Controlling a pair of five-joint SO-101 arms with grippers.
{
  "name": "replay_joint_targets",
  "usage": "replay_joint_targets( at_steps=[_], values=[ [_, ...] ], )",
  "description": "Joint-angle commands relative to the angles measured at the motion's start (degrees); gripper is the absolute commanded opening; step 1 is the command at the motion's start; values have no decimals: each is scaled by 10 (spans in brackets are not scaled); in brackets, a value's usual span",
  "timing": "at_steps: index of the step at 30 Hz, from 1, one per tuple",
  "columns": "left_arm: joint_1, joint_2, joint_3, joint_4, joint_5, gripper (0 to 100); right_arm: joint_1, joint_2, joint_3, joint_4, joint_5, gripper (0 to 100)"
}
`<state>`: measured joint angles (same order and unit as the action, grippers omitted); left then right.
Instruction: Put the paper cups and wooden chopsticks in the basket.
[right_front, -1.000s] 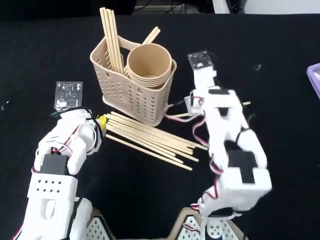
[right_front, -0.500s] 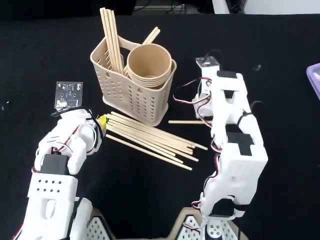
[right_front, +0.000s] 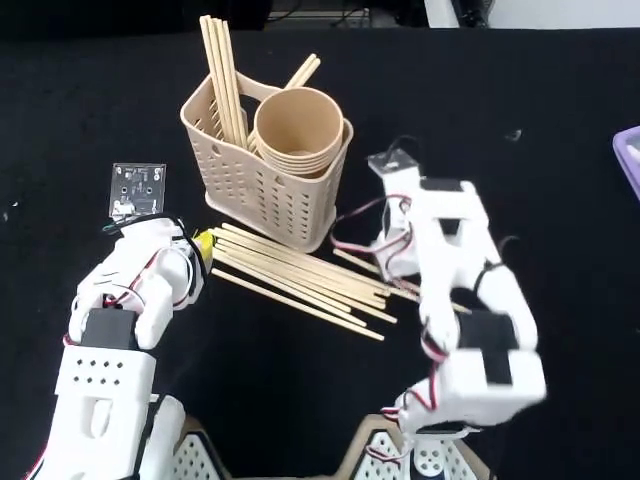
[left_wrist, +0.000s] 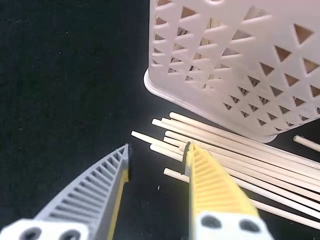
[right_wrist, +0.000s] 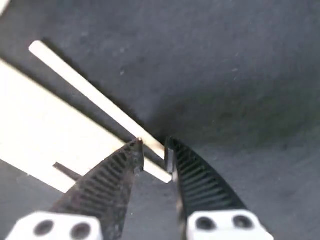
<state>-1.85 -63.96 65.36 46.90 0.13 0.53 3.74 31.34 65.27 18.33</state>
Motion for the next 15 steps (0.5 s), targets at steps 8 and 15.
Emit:
replay_joint_targets(
  at_steps=[8, 15],
  values=[
    [-62, 1, -28, -42, 44, 188, -9, -307, 80, -56, -41, 85],
    [-148, 33, -104, -138, 92, 187, -12, -389, 51, -71, -193, 81]
  ],
)
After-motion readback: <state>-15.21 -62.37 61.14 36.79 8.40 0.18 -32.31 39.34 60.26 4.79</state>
